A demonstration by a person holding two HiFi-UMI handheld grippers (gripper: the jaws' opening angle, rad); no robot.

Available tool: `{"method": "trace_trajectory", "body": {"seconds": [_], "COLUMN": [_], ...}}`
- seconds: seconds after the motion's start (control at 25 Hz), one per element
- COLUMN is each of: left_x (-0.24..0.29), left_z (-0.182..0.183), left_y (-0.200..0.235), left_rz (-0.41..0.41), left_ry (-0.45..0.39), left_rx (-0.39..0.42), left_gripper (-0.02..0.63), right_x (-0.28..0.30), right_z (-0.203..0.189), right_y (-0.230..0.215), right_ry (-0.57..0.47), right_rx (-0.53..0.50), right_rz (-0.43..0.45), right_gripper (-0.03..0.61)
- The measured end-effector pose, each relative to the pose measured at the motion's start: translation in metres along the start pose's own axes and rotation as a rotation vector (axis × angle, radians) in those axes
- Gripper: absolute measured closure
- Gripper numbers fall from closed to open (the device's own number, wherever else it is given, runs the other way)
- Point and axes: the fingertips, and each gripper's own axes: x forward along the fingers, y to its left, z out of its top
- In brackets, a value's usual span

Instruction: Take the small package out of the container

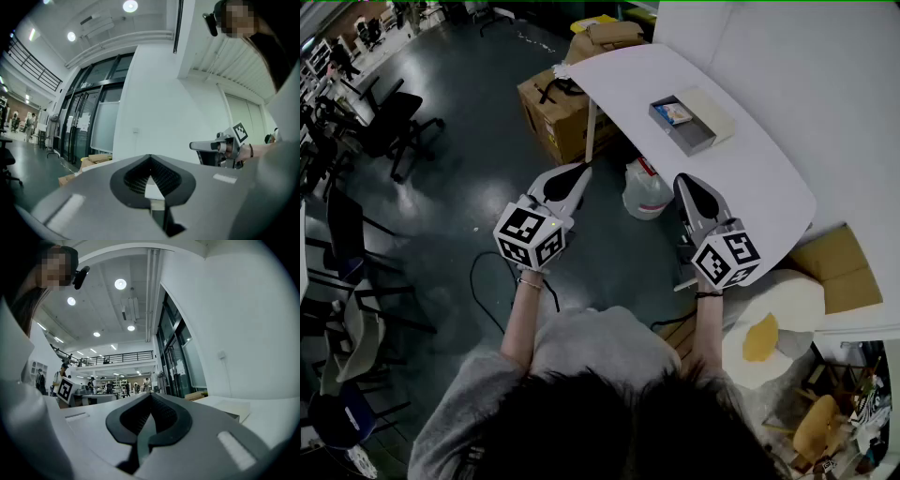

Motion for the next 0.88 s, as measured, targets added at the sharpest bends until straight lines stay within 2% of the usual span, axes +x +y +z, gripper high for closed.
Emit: {"method": "trace_trajectory", "body": {"seconds": [0.88], "left_x": [0.012], "left_z": [-0.011], "left_y": [-0.023], "left_rz": [0.019], "left_ry": [0.04], "left_rx": [-0.019], "left_gripper": [0.621], "right_x": [-0.012], "right_z": [-0.004], "right_y": [-0.017], "right_ry": [0.002], "right_rx": [0.074], "right_rz": [0.008], "right_gripper": [0.565]}}
